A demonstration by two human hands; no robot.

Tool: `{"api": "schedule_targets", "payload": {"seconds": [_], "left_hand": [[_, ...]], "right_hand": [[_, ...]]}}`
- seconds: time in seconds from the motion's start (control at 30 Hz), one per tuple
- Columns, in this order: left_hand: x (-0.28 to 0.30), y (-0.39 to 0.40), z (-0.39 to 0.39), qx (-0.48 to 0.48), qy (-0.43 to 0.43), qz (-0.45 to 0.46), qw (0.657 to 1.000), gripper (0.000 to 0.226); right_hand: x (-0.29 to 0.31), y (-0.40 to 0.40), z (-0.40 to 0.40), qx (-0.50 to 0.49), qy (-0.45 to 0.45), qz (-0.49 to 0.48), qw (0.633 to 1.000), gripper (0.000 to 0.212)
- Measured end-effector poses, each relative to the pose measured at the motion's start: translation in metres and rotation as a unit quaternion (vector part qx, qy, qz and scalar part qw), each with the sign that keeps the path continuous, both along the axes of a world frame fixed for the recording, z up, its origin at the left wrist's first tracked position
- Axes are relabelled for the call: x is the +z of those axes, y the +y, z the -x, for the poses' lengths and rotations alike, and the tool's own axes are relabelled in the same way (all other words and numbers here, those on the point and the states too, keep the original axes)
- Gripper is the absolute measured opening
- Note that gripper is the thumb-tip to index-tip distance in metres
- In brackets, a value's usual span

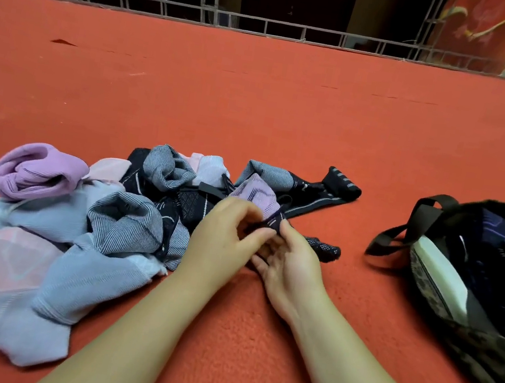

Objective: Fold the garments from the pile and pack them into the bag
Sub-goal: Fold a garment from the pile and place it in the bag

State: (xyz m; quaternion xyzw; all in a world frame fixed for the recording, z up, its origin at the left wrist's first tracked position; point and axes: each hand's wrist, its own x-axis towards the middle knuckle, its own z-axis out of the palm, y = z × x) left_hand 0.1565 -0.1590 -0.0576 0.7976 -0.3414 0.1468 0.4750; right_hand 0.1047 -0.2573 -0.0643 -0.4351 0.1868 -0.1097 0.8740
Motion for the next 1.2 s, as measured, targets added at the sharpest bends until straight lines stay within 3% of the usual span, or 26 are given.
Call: {"api": "schedule_targets", "payload": {"seconds": [0.2,0.3,0.43,0.6,0.73,0.83,0.9,1.03,1.13,1.2], "left_hand": [[-0.005,0.005,-0.011,-0.015,0.099,0.063,0.993,0.024],[-0.009,0.006,-0.016,-0.015,0.181,0.081,0.980,0.017],[-0.013,0.002,-0.017,-0.031,0.157,0.072,0.984,0.022],[-0.013,-0.004,-0.019,-0.018,0.264,0.170,0.949,0.019],[-0.002,0.003,-0.021,0.015,0.258,0.202,0.945,0.026],[-0.004,0.005,-0.019,-0.041,0.264,0.112,0.957,0.025],[-0.007,0.005,-0.016,-0.073,0.261,0.058,0.961,0.029],[-0.008,0.005,-0.016,-0.078,0.215,0.054,0.972,0.025],[-0.006,0.005,-0.014,-0.054,0.136,-0.002,0.989,0.032],[-0.004,0.005,-0.015,0.008,0.137,0.068,0.988,0.033]], "right_hand": [[0.001,0.002,0.003,0.060,-0.003,0.035,0.998,0.027],[0.003,0.002,0.005,0.067,0.008,0.065,0.996,0.030],[0.004,0.000,0.006,0.025,0.031,0.094,0.995,0.033],[0.006,-0.020,0.004,-0.068,0.033,0.188,0.979,0.033],[0.009,-0.039,0.001,-0.167,0.003,0.120,0.979,0.032],[0.007,-0.041,0.000,-0.194,-0.004,0.103,0.976,0.033],[0.005,-0.039,0.003,-0.151,0.036,0.130,0.979,0.033],[0.004,-0.032,0.010,-0.017,0.112,0.266,0.957,0.047],[0.005,-0.026,0.011,-0.007,0.130,0.286,0.949,0.033],[0.005,-0.027,0.008,-0.039,0.123,0.245,0.961,0.027]]}}
